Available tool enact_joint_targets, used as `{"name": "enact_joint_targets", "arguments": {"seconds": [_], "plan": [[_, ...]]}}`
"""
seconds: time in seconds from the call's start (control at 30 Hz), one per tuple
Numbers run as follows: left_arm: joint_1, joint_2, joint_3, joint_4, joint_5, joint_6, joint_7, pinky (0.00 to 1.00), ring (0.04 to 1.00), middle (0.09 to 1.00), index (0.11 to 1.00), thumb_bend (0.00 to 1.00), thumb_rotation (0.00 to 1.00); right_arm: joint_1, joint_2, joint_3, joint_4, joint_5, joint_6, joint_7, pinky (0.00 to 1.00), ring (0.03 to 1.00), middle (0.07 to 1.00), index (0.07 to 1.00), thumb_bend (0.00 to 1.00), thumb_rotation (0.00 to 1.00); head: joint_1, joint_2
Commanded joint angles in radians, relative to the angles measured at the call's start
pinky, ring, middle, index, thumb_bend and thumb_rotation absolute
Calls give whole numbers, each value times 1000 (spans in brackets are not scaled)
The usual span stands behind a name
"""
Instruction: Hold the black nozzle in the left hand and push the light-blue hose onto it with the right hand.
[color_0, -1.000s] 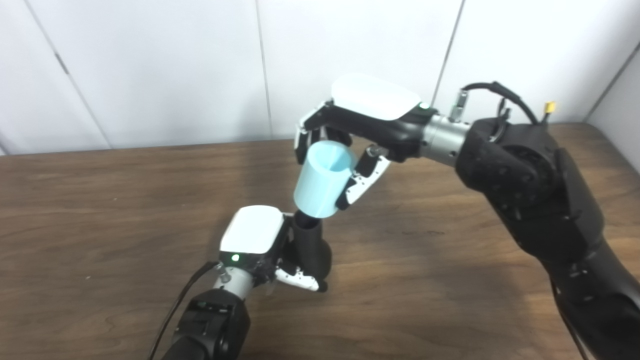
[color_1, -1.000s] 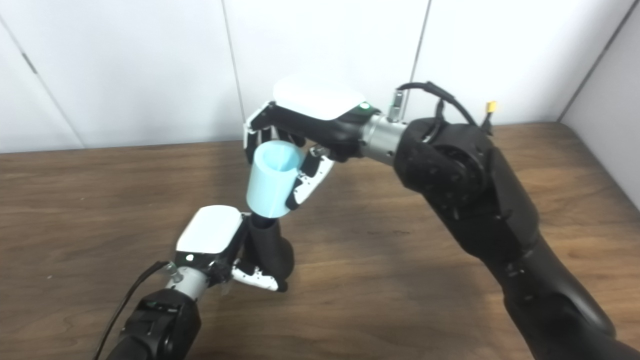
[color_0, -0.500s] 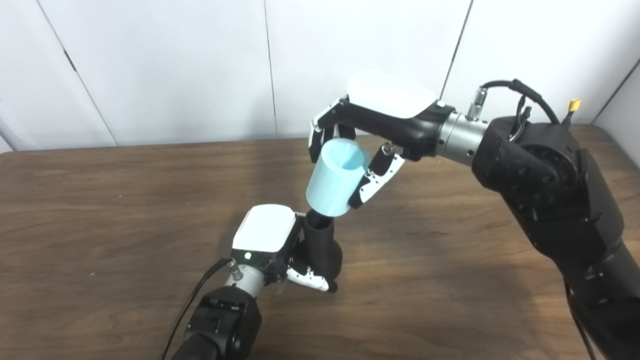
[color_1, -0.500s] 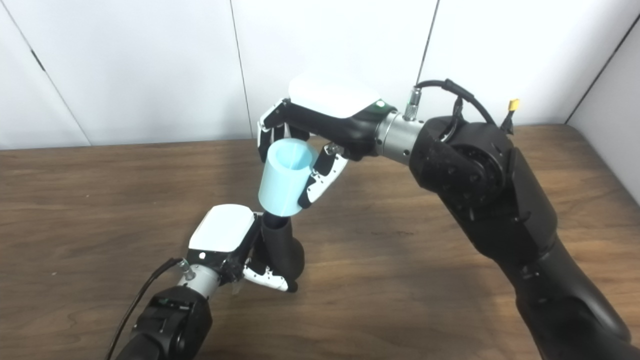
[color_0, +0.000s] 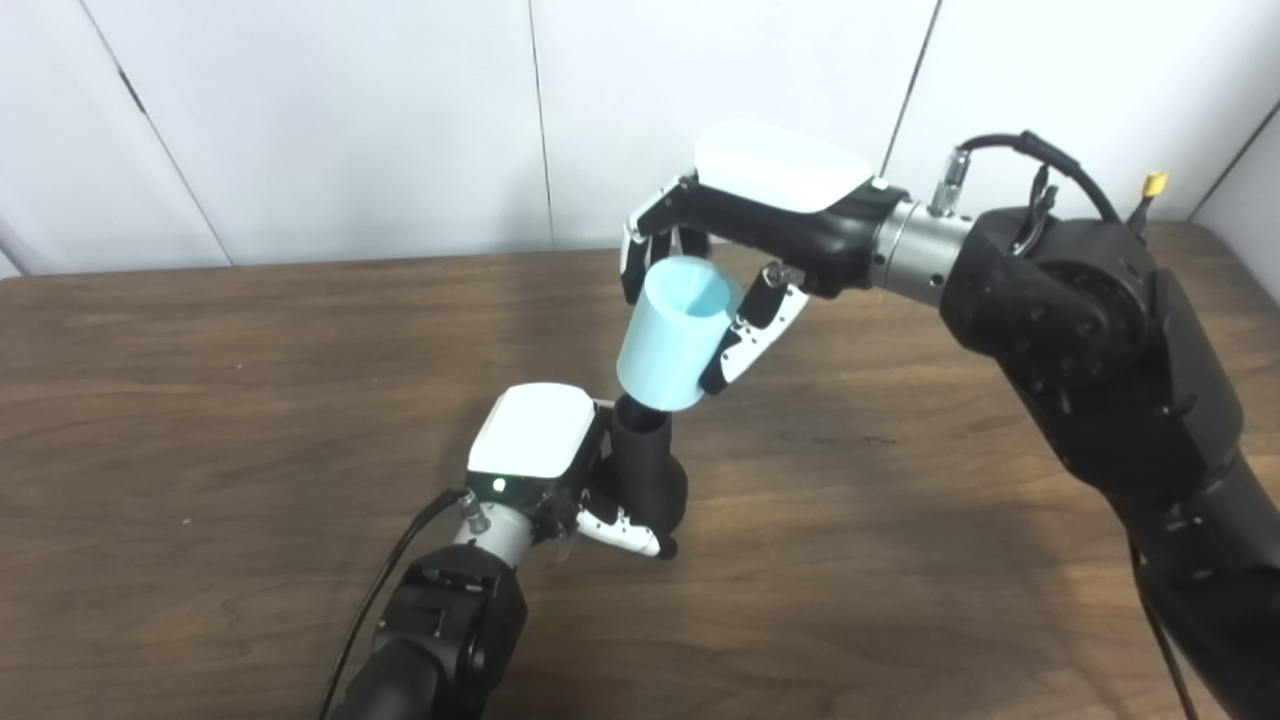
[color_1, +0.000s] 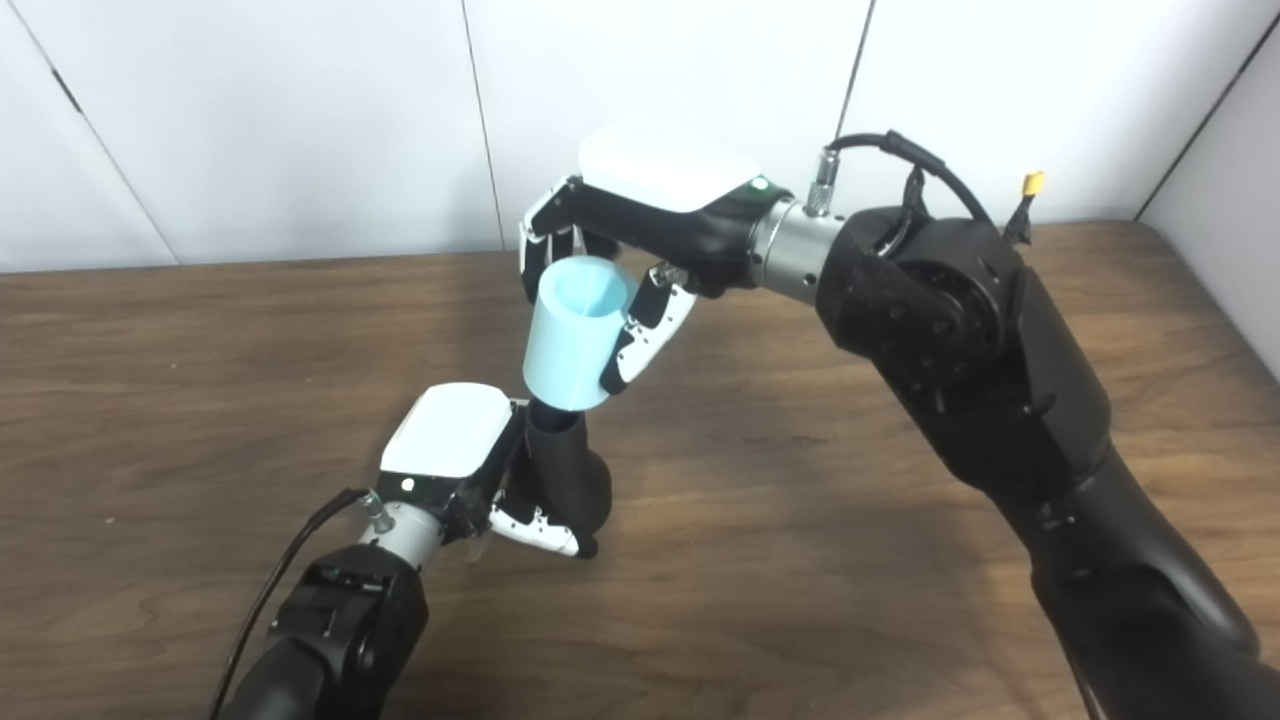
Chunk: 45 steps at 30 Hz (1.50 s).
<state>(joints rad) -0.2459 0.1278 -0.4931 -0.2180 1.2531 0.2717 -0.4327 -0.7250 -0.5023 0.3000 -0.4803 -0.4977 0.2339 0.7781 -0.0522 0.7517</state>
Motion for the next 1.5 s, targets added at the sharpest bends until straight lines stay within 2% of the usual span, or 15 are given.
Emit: {"name": "enact_joint_targets", "arguments": {"seconds": [0.0, 0.27, 0.53, 0.7, 0.83, 1.47], "plan": [[10, -10, -14, 6, -4, -3, -34, 355, 460, 469, 486, 526, 0, -25, -9, -18, -3, 14, -12, -15, 355, 368, 484, 539, 511, 0, -1, 1], [9, -14, -12, 3, 2, -2, -44, 354, 466, 476, 485, 525, 0, 1, 6, -18, 53, 27, -90, -61, 350, 377, 496, 510, 515, 0, -1, 10], [10, -15, -10, 0, 4, -5, -41, 349, 452, 459, 487, 526, 0, 6, 16, -4, 54, -7, -81, -55, 372, 388, 508, 496, 516, 0, -2, 16], [9, -15, -11, -8, 10, -4, -57, 368, 478, 493, 482, 524, 0, 14, 15, -9, 42, -5, -52, -38, 384, 392, 515, 496, 516, 0, -1, 19], [9, -17, -9, -11, 9, -4, -62, 387, 493, 504, 479, 522, 0, 23, 12, -3, 40, -14, -55, -37, 413, 398, 513, 489, 517, 0, -2, 23], [6, -22, -5, -18, 18, 0, -90, 384, 490, 504, 480, 522, 0, 37, 25, 4, 54, -8, -62, -41, 427, 401, 516, 481, 517, 0, 0, 36]]}}
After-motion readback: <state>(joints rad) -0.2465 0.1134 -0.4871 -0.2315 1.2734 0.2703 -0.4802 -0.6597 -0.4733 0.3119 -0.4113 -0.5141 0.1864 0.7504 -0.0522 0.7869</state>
